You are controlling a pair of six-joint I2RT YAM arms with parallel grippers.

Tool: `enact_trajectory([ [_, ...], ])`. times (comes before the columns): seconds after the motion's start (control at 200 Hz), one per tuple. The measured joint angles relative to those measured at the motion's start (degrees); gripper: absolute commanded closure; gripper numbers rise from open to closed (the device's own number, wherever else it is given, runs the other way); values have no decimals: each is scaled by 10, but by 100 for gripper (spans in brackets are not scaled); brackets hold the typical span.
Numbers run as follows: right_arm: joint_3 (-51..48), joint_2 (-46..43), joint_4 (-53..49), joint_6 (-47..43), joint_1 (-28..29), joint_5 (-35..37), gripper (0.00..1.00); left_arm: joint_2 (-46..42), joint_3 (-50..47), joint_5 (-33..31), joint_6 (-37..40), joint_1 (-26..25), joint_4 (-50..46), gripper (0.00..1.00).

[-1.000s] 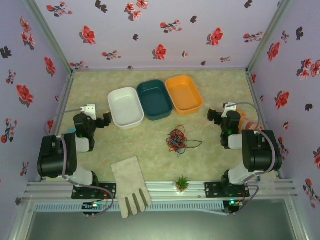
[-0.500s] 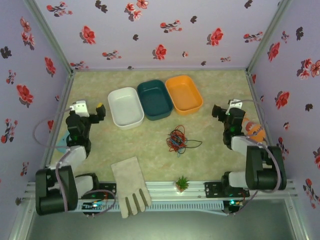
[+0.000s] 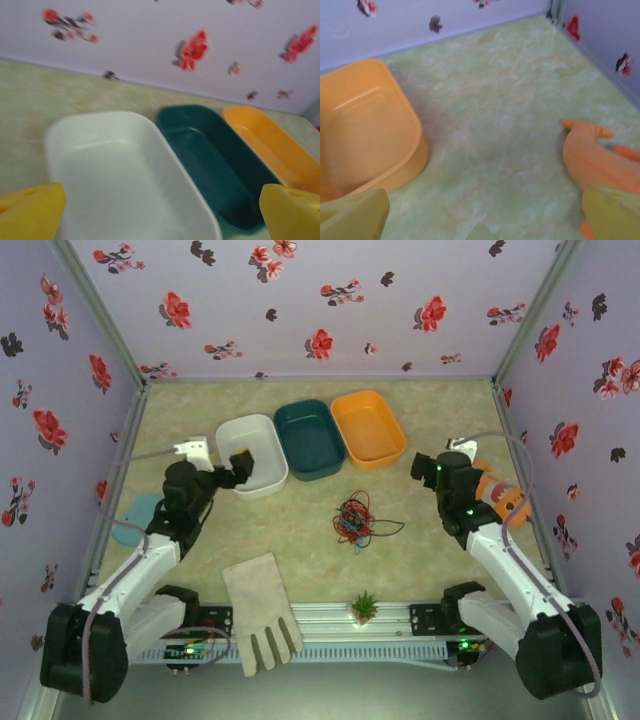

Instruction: Untangle the cables

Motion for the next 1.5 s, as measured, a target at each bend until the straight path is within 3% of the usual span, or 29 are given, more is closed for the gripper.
enact_trajectory([
  [0.22, 79, 21, -155, 73, 58, -5, 1, 37, 28, -16, -12, -106, -24, 0],
  [0.355, 105, 37, -236, 130, 75, -18, 7, 70, 31, -16, -12, -155, -25, 0],
  [0.645, 113, 56, -380, 260, 91, -54, 19, 234, 130, 8, -10, -237, -36, 0],
  [1.04, 68, 50, -405, 349, 103, -123, 26, 388, 289, 140, 31, -271, -143, 19],
  [1.5, 19, 68, -337, 408, 146, -183, 36, 476, 360, 154, 71, -310, -242, 22],
])
